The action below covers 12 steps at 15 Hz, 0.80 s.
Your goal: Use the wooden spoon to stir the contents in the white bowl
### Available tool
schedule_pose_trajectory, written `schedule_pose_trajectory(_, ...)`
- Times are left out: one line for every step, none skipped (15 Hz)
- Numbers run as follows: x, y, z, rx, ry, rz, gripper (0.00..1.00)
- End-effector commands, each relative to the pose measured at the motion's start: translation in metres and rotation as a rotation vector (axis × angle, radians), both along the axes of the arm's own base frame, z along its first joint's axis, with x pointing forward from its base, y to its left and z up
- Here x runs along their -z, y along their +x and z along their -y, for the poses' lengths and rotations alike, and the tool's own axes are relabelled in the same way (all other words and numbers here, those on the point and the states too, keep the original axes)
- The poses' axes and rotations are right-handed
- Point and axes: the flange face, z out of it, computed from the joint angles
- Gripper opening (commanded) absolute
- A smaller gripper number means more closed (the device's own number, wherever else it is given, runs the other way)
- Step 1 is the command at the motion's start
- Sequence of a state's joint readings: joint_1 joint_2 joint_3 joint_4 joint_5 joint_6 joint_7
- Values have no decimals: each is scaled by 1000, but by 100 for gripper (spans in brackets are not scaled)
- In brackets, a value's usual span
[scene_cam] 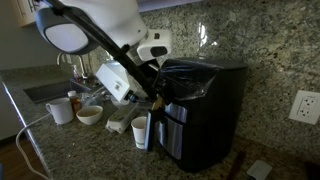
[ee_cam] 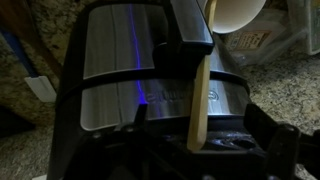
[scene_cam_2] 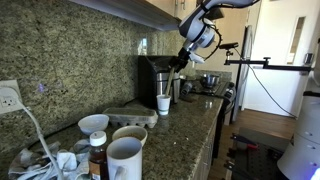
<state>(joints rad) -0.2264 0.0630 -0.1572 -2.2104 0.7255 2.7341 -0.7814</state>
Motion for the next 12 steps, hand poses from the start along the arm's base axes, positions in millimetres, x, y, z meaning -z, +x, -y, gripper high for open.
schedule_pose_trajectory(-1, 7, -3, 17, -7, 26, 68)
schedule_pose_trajectory(-2, 7, -3, 19, -7, 34, 59)
schedule_pose_trajectory(-3, 6, -3, 24, -6, 38, 51)
schedule_pose_trajectory(-3, 6, -3, 29, -5, 40, 42)
schedule_pose_trajectory(-3, 5, -3, 33, -5, 42, 36)
schedule_pose_trajectory(-2, 5, -2, 36, -4, 43, 27)
schedule_pose_trajectory(-2, 5, -3, 38, -3, 44, 21)
schedule_pose_trajectory(-2, 5, -3, 39, -2, 44, 12)
schedule_pose_trajectory(-2, 5, -3, 39, -1, 42, 5)
schedule_pose_trajectory(-2, 5, -5, 35, -1, 40, 2)
schedule_pose_trajectory(-3, 5, -6, 27, 7, 36, 3)
schedule_pose_trajectory(-5, 5, -6, 21, 14, 32, 6)
